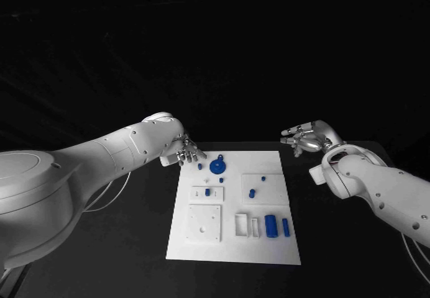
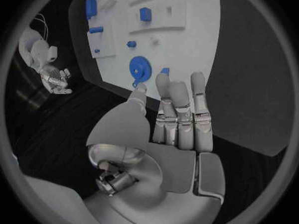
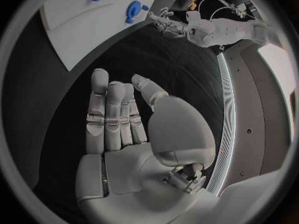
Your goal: Assemble the parts on the task board
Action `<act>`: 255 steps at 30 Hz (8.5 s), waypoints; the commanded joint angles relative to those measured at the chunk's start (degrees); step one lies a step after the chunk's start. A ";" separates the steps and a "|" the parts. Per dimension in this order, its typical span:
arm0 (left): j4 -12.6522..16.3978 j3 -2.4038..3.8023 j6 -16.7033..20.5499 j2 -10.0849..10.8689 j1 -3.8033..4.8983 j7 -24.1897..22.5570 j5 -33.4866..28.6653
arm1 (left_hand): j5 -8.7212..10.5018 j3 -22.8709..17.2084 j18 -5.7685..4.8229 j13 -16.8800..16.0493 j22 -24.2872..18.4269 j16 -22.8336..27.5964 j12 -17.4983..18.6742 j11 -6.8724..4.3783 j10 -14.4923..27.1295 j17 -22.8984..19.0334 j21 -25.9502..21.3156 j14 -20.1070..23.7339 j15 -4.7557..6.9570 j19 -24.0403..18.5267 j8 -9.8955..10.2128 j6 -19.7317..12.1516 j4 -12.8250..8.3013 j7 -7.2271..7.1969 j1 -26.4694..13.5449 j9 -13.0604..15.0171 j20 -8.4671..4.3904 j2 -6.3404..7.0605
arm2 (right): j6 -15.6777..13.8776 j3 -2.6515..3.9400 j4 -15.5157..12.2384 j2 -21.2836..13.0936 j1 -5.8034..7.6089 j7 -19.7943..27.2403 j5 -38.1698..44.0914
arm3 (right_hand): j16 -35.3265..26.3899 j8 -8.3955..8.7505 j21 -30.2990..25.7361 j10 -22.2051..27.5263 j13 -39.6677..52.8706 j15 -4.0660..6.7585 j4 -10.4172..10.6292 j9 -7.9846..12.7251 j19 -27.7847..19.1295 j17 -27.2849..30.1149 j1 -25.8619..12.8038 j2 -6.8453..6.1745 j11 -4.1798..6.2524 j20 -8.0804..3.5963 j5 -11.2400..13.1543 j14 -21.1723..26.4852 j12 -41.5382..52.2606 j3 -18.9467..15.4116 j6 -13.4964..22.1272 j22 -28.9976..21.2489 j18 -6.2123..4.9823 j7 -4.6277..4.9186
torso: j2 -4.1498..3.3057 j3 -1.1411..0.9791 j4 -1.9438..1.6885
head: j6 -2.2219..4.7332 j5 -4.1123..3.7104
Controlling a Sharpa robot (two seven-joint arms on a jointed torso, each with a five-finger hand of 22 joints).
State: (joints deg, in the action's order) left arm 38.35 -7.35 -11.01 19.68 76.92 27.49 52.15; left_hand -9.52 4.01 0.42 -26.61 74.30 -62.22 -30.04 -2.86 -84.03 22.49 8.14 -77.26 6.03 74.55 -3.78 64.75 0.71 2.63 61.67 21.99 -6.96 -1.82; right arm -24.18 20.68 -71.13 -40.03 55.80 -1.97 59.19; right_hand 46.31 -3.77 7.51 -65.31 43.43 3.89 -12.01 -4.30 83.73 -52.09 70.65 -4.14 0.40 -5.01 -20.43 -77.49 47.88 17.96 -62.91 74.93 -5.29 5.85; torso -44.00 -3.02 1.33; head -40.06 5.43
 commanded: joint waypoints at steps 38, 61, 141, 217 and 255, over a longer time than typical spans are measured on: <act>-6.00 -0.21 -5.48 -2.31 -1.61 -3.12 -0.51 | 0.53 -0.06 -0.42 -0.28 0.76 -0.57 0.08 0.55 -1.02 -0.52 -1.45 0.76 -0.14 0.32 0.06 -1.39 0.59 0.34 -0.12 -2.39 0.22 -1.27 | 0.00 0.06 -0.59 -0.02 0.01 0.39 0.25 | -0.24 0.17 -0.49 0.10 -0.22 -0.12 -0.05 0.02 0.58 0.16 -0.59 -0.15 -0.07 0.19 -0.42 0.33 0.09 -0.23 0.46 0.70 -0.45 0.07 | -0.27 -0.11 0.08 | -0.23 -0.26; -6.84 -0.23 -6.29 -2.93 -1.97 -4.29 -1.65 | 0.17 0.10 -0.42 -0.42 1.11 -0.95 -0.24 0.76 -0.85 -0.65 -2.06 0.94 -0.23 0.46 0.04 -1.99 -1.22 0.77 1.24 -7.86 0.29 -3.45 | 0.06 0.06 -0.66 0.18 0.01 0.34 0.27 | -0.25 0.18 -0.66 0.06 -0.31 -0.11 -0.05 0.01 0.70 0.27 -0.45 -0.18 -0.06 0.18 -0.45 0.25 0.13 -0.11 0.48 0.70 -0.46 0.08 | -0.32 -0.13 0.12 | -0.26 -0.58; 28.60 -3.45 15.27 17.35 0.03 0.57 -11.12 | -23.27 -10.82 0.57 2.06 1.61 -3.34 -8.51 -2.38 -2.68 3.59 5.49 -3.92 1.23 1.32 -0.27 11.61 -15.54 -4.64 0.67 24.13 -0.32 -6.04 | 1.52 0.05 -0.08 -1.03 0.00 -0.13 0.27 | -0.17 0.17 -0.71 0.06 -0.32 -0.09 -0.22 0.00 0.75 0.30 -0.43 -0.18 -0.06 0.16 -0.80 0.28 0.20 0.08 0.40 0.82 -0.46 0.08 | 1.53 0.24 -1.51 | -2.47 -0.10; 30.88 -6.41 18.31 14.86 -5.14 1.72 -1.39 | -23.47 -11.29 1.38 2.45 1.51 -4.82 -11.57 -2.62 -2.65 5.54 7.81 -4.13 1.34 0.95 -0.26 12.98 -14.87 -5.34 -0.30 31.80 0.28 -6.20 | 1.88 0.05 -0.07 -1.05 -0.04 -0.13 0.27 | -0.15 0.16 -0.57 0.06 -0.38 -0.06 -0.46 0.00 0.71 0.29 -0.71 -0.38 -0.04 0.13 -2.47 0.28 0.13 0.71 0.37 0.89 -0.49 0.09 | 1.37 0.16 -1.39 | -4.17 -0.32; 31.67 -6.40 15.56 15.90 -5.27 2.31 -1.04 | -23.53 -11.33 1.51 2.50 1.51 -4.90 -11.64 -2.60 -2.64 5.68 7.88 -4.08 1.26 0.77 -0.23 13.02 -15.04 -5.32 -0.04 31.87 0.46 -6.28 | 2.00 0.05 0.01 -1.01 -0.06 -0.17 0.27 | -0.15 0.17 -0.43 0.05 -0.37 -0.06 -0.52 0.00 0.66 0.28 -0.76 -0.38 -0.04 0.12 -2.58 0.28 0.13 0.87 0.39 0.88 -0.50 0.10 | 1.36 0.16 -1.39 | -4.60 -0.27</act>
State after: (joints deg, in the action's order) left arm 70.06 -13.55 6.08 35.54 72.02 29.03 50.71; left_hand -32.66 -6.89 1.31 -24.17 74.93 -66.74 -41.54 -4.10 -84.85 28.12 15.73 -81.26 7.33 75.25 -3.64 67.97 -14.32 3.60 61.54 38.79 -6.86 -7.55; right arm -22.74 20.70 -71.13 -41.07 55.77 -2.28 59.20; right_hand 46.31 -3.77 7.08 -65.32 43.12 3.89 -12.49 -4.30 83.73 -51.89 70.43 -4.38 0.40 -5.01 -22.64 -77.49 47.88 18.44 -62.87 74.91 -5.29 5.89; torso -42.62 -2.85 -0.07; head -44.64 5.20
